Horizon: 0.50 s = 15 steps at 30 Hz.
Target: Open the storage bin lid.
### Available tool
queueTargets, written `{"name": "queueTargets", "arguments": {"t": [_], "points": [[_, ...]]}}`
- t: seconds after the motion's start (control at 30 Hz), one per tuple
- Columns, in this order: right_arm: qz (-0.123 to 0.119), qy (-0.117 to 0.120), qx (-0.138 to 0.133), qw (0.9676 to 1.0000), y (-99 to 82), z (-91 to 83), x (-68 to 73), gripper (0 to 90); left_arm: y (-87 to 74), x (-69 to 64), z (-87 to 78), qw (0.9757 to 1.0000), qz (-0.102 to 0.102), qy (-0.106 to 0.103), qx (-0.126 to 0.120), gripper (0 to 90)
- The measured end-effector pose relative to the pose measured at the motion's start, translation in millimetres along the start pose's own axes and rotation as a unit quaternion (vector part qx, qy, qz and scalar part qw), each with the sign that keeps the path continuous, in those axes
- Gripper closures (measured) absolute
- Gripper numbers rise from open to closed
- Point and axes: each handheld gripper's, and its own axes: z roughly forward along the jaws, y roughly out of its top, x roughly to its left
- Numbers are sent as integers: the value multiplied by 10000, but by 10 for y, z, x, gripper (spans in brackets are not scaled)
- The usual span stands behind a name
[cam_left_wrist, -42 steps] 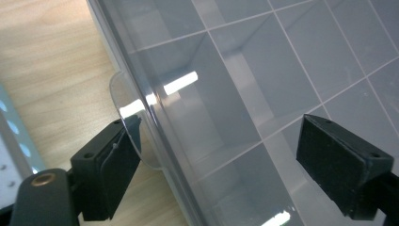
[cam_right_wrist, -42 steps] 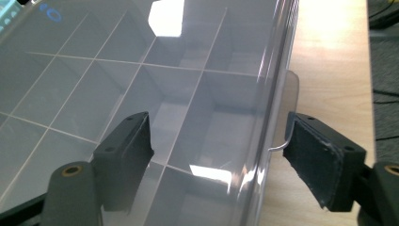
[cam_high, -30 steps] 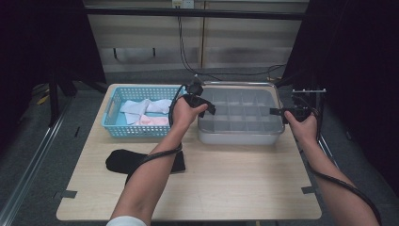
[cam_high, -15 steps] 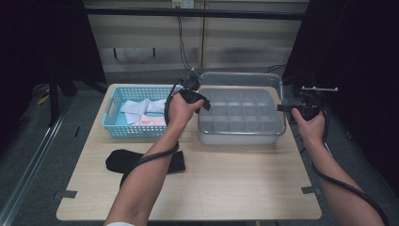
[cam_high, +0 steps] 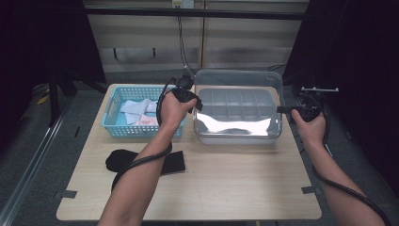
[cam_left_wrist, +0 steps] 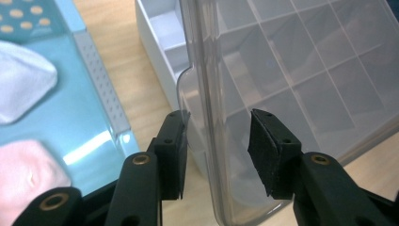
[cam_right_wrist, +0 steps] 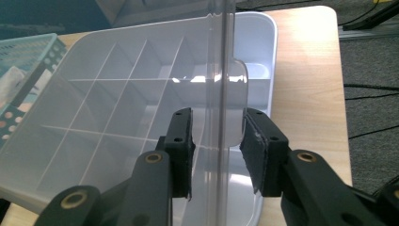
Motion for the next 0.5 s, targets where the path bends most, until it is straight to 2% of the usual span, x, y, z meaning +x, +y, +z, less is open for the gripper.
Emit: {"name": "queueTargets", "arguments": {"t": [0.3, 0.5], "points": [[-60, 61, -29, 10000, -23, -150, 80, 687, -72, -36, -188, 10000, -23, -76, 40, 611], [-89, 156, 42, 9998, -126, -185, 146, 694, -238, 0, -261, 9999, -71, -115, 107, 615]]}}
